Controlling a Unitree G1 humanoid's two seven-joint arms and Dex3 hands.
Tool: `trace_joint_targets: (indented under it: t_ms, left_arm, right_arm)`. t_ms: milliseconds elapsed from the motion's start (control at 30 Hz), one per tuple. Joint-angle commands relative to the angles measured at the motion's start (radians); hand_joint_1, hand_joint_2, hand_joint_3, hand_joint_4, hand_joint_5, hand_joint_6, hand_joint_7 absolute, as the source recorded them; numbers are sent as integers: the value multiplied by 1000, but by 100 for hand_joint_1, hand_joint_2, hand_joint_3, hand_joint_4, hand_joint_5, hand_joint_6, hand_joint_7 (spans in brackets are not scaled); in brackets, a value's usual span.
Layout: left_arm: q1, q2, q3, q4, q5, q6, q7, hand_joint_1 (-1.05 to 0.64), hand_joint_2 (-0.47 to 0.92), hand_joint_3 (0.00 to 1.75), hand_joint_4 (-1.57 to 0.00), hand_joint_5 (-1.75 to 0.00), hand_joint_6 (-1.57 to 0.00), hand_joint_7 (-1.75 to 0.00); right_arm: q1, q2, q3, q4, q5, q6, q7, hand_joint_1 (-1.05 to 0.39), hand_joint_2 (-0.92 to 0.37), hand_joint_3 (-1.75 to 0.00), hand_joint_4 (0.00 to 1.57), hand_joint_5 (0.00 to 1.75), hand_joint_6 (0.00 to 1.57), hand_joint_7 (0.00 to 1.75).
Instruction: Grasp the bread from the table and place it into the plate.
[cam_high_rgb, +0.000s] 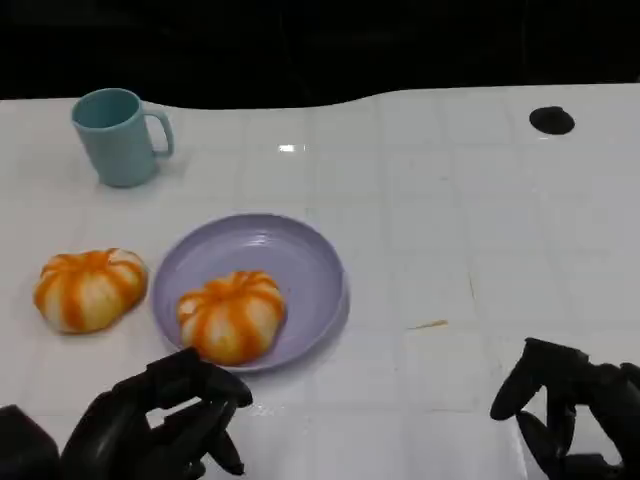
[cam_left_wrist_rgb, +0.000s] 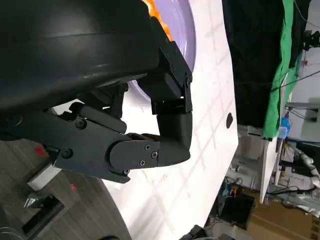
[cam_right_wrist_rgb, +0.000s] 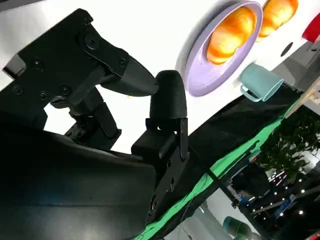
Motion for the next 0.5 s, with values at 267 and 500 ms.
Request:
trace_joint_targets:
  t_ms: [267,500]
  left_arm:
    - [-8,17,14,9,-2,-8,-14,-45,92,37,-73,-158,-76,-112]
    - [-13,20,12,21,22,-37,-19,-45,92,37,-72,-158,-76,-112]
  right_arm:
    - [-11,5,1,4,1,-4,-7,-9,-38,-132,99,175,79,154]
    - [-17,4,-1,11,0,-5,-8,-9,-37,-135,99,175,80,153]
